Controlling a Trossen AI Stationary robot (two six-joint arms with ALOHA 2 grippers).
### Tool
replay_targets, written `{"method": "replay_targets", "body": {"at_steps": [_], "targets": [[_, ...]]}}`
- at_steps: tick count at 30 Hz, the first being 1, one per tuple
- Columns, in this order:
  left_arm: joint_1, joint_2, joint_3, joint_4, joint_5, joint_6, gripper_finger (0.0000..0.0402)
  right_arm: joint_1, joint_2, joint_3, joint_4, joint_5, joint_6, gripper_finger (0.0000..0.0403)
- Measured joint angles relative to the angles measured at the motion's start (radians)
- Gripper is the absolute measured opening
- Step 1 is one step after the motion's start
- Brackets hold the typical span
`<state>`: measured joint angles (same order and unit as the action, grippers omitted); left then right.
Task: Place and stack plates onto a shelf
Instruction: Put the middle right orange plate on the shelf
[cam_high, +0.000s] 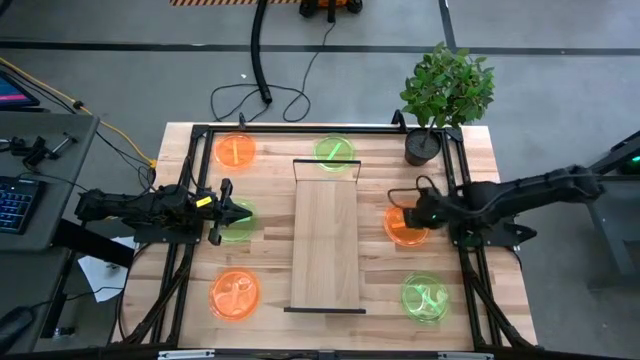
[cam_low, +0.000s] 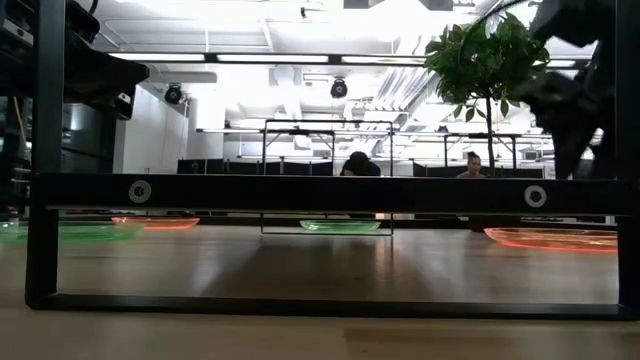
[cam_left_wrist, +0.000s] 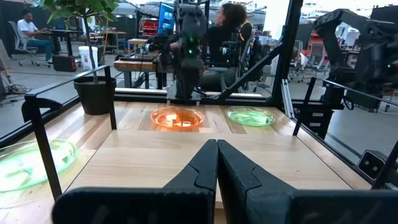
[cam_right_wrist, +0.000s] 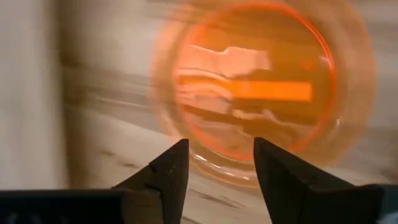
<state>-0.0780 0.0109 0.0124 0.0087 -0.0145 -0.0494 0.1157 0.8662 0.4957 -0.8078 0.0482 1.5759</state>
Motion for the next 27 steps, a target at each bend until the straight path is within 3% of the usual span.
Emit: {"method": "replay_targets", "body": {"at_steps": [5, 9, 17, 21, 27], "targets": [[0.000, 0.000, 0.000, 0.000, 0.000, 0.000, 0.0001, 0.035, 0.148, 0.000, 0.001, 0.022, 0.178, 0.0162], [0.000, 0.000, 0.000, 0.000, 0.000, 0.000, 0.0001, 0.035, 0.262, 0.000, 0.072, 0.049, 0.231, 0.0143], [0.000, 0.000, 0.000, 0.000, 0.000, 0.000, 0.0001, 0.035, 0.407, 0.005, 0.132, 0.102, 0.259, 0.0010], [0.000, 0.000, 0.000, 0.000, 0.000, 0.000, 0.0001, 0.035, 0.450, 0.007, 0.157, 0.113, 0.264, 0.0017], [0.000, 0.000, 0.000, 0.000, 0.000, 0.000, 0.0001, 0.035, 0.473, 0.002, 0.354, 0.177, 0.206, 0.0007]]}}
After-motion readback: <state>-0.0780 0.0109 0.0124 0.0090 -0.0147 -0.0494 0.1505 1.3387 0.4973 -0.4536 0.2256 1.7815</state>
